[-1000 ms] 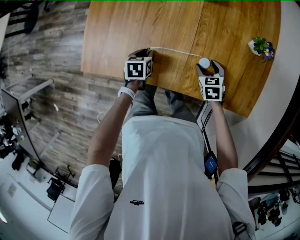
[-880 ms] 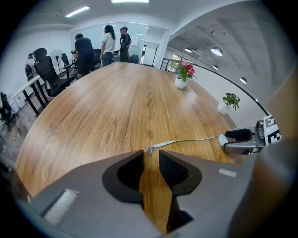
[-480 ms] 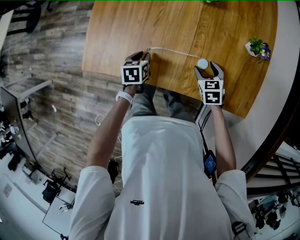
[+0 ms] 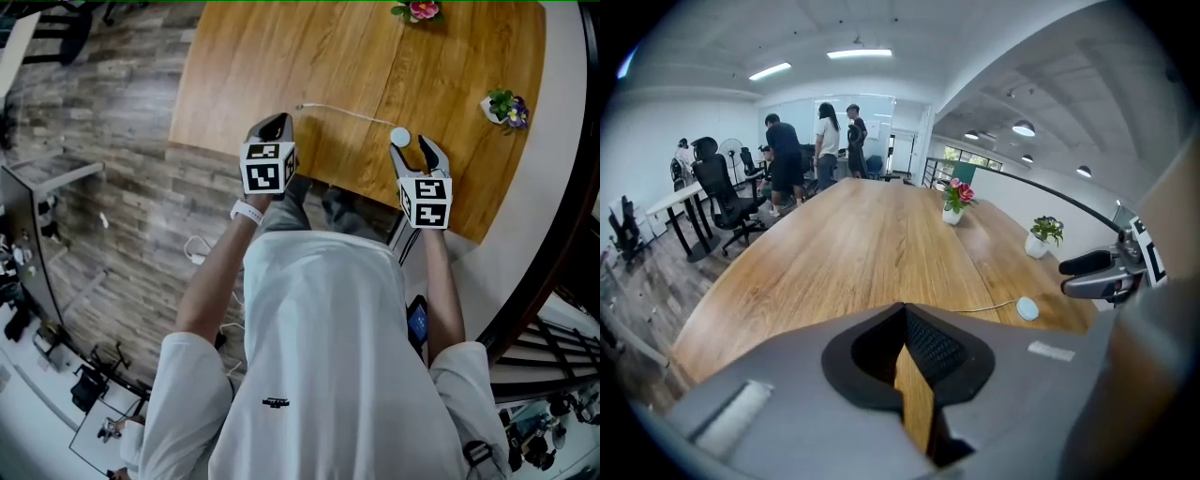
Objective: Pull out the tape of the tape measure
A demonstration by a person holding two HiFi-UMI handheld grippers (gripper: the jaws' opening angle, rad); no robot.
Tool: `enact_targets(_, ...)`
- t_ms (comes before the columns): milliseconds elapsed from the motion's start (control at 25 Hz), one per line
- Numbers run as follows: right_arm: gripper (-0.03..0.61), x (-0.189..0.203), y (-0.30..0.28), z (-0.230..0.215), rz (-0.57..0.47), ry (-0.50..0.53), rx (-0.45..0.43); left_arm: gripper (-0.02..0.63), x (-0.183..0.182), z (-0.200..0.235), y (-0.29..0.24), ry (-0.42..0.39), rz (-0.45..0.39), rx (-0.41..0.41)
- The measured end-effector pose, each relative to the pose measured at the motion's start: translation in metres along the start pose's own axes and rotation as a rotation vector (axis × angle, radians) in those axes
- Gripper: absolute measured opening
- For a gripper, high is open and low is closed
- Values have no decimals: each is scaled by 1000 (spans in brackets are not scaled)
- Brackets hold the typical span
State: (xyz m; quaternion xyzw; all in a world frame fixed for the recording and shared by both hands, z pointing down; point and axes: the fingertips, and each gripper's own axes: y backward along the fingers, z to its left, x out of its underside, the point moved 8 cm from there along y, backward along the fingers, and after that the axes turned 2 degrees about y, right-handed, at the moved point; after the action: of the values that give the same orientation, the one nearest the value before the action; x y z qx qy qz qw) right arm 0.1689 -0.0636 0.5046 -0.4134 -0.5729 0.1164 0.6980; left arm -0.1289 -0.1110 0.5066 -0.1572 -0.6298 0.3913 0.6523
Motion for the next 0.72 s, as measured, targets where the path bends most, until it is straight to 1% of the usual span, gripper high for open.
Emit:
enact_targets(240,206,-23,30,0,-86,-12,1,17,-11,-5,23,15,-52,0)
enact_targets(320,165,-32,40,-2,-124,-16,14,17,-15,-7,30,25,-67,-2)
enact_targets(400,140,-39,49,-3,-148,-30,22,17,-19,-8,39,35,-86,0)
enact_targets(560,127,-51,66,-2,-191,-68,24,17,-29,-9,60,68,-133,17)
enact_targets(720,127,-64,87,-2,-233,-59,29,17,-41,-10,89,105,-199,37)
